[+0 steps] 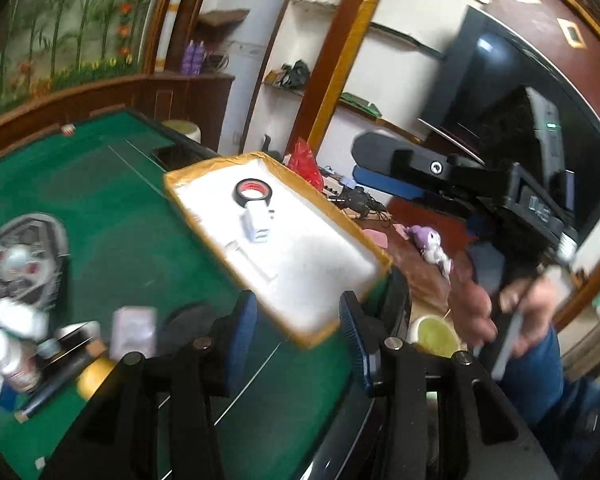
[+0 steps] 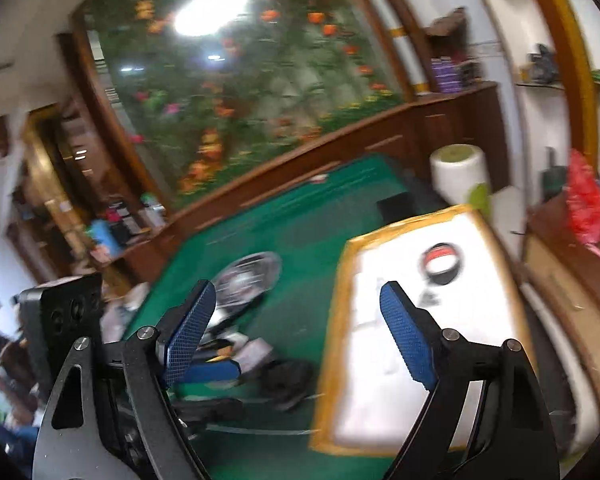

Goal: Organize rigid objects
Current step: 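Move both tools back toward the dispenser and black markers on the table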

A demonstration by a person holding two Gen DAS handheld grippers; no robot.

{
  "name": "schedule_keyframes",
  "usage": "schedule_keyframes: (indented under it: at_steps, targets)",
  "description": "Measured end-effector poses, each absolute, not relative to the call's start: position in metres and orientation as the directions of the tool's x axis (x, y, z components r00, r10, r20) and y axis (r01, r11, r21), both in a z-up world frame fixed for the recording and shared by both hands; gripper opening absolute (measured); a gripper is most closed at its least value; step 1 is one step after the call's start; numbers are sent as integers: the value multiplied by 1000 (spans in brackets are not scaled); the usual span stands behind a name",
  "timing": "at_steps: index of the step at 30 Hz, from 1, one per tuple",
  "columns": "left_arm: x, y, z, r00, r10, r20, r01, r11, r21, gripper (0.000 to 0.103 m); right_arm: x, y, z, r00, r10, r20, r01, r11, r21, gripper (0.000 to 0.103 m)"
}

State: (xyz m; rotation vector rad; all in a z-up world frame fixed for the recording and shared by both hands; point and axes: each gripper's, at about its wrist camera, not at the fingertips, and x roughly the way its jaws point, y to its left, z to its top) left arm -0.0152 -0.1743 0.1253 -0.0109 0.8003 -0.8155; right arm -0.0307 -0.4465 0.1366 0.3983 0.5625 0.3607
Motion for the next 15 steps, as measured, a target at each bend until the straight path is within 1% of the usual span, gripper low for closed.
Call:
schedule_keyframes:
  at_steps: [1,3,4,6,7,10,12,14,15]
  targets:
    - [-24,-159,126,425,-640,-640,656,705,-270,44,-35,-438,134,777,455,-435,-248,856,453,86]
    - [-32,-134,121,464,-576,-674,641,743,-194,44,-46,-417,128,743,499,-446,-299,844,445,86]
    - [-36,-115,115,484,-528,-698,629,764,-141,44,-48,-412,125,735,506,-452,-311,843,439,86]
    - [-36,-95,103,492,-465,-736,616,783,-83,44,-53,-396,117,722,500,-478,-333,857,392,86]
    - [-36,-83,94,502,-410,-762,599,800,-36,44,-55,-389,115,722,497,-481,-339,861,380,86]
    - [-36,-61,68,468,-325,-822,624,780,47,44,-53,-383,103,707,518,-482,-346,847,402,86]
    - [-36,-60,55,434,-306,-848,662,746,69,44,-48,-384,95,696,518,-497,-336,847,411,86]
    - [-41,-63,47,453,-280,-846,700,700,142,44,-45,-383,90,690,508,-516,-322,854,409,86]
    - [-42,-60,42,432,-279,-857,719,681,140,44,-43,-381,86,682,504,-529,-318,857,407,86]
